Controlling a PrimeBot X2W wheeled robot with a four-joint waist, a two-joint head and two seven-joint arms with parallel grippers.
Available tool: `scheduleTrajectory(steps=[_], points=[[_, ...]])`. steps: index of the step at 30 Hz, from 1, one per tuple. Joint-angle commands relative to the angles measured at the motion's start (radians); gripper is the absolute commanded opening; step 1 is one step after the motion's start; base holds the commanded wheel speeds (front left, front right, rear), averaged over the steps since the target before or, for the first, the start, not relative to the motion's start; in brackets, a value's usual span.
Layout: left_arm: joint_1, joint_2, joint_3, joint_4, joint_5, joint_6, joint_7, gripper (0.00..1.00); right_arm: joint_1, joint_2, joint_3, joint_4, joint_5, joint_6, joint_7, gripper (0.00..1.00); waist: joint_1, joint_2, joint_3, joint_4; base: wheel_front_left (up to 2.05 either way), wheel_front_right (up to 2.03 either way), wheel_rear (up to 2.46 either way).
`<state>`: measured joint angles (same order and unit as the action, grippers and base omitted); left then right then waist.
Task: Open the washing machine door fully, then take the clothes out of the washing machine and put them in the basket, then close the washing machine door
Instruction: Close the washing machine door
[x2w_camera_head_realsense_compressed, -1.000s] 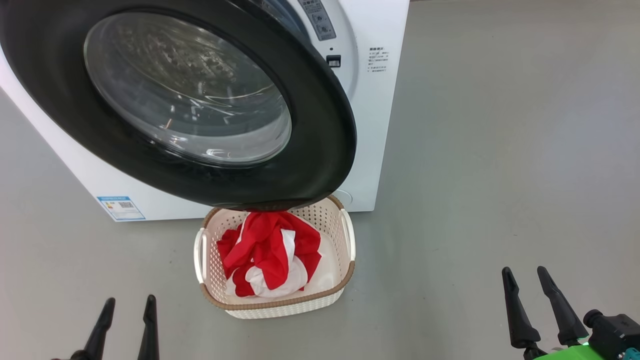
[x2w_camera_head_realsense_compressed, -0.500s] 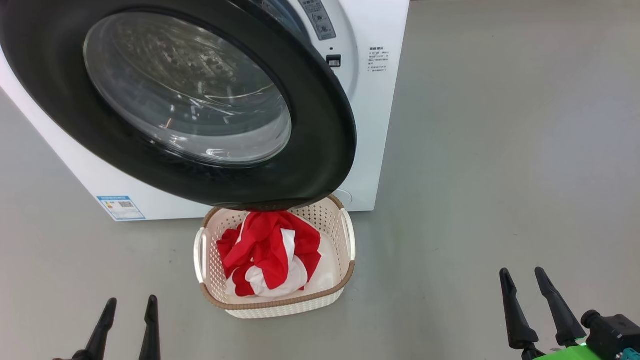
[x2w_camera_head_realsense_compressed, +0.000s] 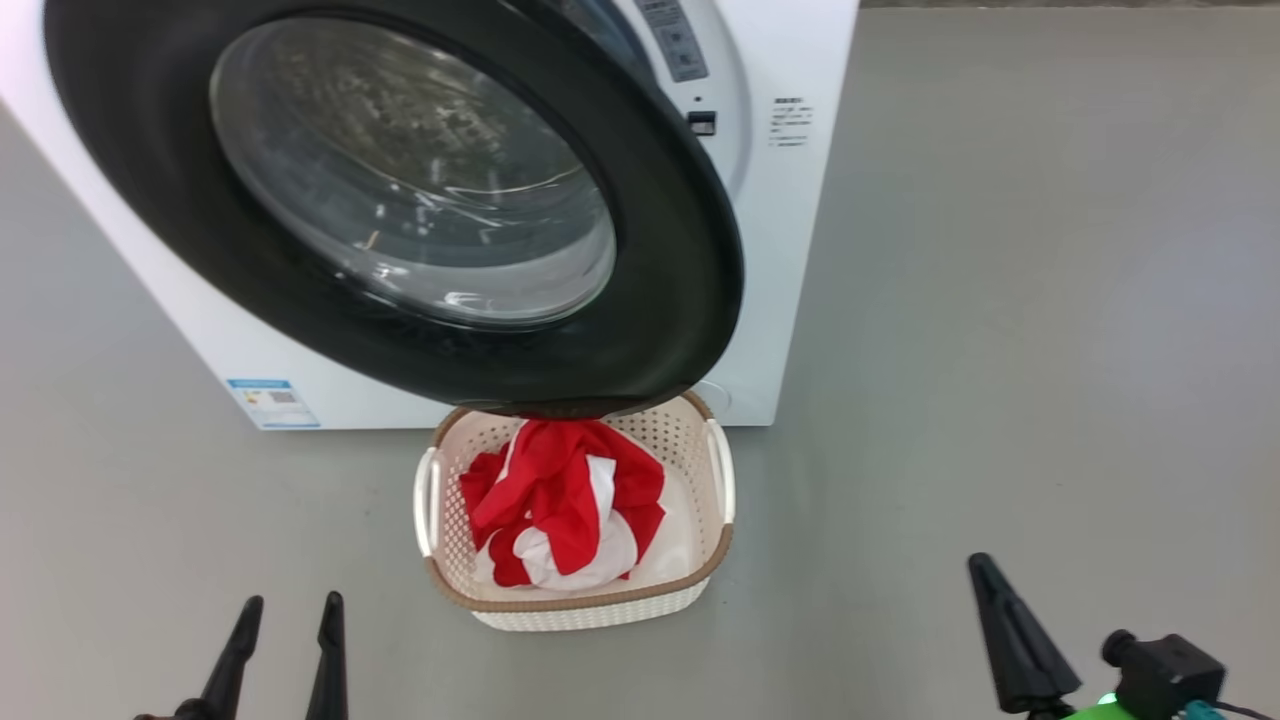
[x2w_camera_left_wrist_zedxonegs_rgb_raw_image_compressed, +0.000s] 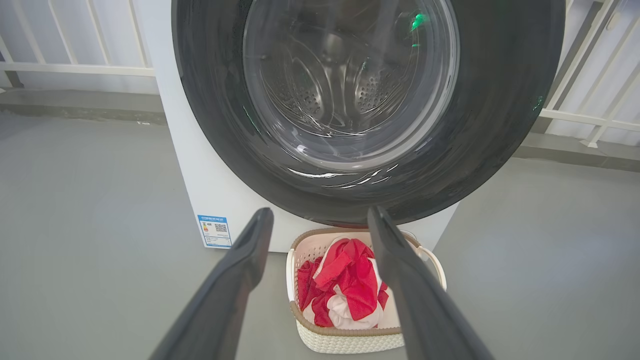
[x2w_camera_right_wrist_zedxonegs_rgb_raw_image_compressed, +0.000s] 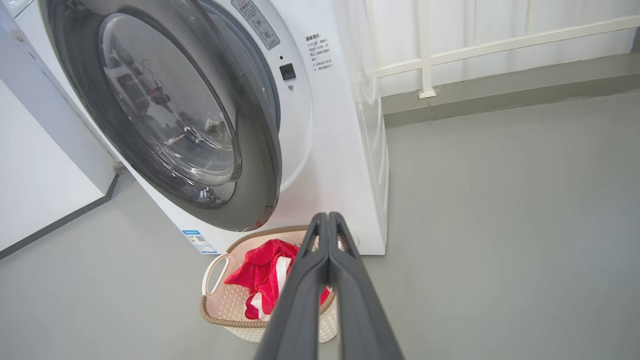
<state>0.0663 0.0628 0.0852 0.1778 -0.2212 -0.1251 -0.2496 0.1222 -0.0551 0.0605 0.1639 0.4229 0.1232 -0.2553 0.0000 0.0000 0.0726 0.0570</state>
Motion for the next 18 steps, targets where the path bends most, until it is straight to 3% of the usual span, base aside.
scheduleTrajectory(steps=[1,18], points=[[-0.019,0.003,0.024,-0.027,-0.010,-0.006,-0.012,1.00,-0.040,-0.017,0.048,-0.019,0.006,0.008,-0.006,0.00,0.0000,0.0000,0.005,0.025,0.00,0.00,0.00],[-0.054,-0.012,-0.062,-0.019,-0.062,-0.006,-0.012,1.00,-0.256,-0.069,0.185,0.005,0.051,0.008,-0.006,0.00,0.0000,0.0000,0.078,0.180,0.00,0.00,0.00]])
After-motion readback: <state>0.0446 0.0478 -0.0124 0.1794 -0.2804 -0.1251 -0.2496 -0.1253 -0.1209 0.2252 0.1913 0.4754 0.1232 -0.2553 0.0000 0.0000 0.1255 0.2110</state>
